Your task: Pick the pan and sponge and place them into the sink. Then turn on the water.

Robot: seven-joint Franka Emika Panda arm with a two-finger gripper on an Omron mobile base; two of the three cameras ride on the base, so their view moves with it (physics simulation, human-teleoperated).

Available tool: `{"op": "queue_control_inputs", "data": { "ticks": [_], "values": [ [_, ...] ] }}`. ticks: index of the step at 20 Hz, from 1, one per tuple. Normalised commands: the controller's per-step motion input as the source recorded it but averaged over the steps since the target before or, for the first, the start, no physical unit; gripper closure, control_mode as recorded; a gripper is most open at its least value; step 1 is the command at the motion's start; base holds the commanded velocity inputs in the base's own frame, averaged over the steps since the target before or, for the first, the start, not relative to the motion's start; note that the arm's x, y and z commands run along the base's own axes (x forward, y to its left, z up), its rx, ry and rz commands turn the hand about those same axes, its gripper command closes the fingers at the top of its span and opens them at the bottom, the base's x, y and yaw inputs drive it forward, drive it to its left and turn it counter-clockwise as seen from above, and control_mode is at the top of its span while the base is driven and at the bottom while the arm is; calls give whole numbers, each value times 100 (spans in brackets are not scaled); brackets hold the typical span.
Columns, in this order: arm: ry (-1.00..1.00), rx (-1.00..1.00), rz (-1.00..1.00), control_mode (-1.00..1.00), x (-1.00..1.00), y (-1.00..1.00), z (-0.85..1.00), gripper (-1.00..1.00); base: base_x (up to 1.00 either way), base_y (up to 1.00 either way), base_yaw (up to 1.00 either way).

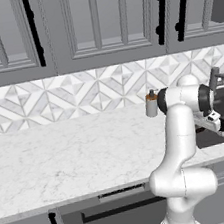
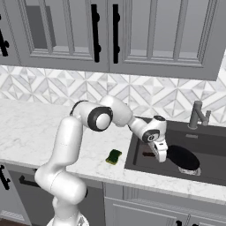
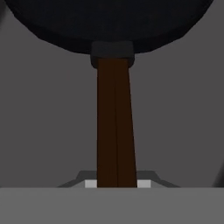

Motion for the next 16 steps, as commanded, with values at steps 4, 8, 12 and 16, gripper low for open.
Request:
{"op": "queue_control_inputs", "data": {
  "ticks": [4, 8, 12, 16],
  "values": [
    [8, 3, 0, -100, 20, -1, -15, 100, 0, 0, 0],
    [8, 3, 0, -100, 18, -5, -15, 100, 0, 0, 0],
    [4, 3, 0, -100, 17, -9, -12, 100, 0, 0, 0],
    [0, 3, 0, -100, 14, -15, -1, -100, 0, 0, 0]
  ]
}}
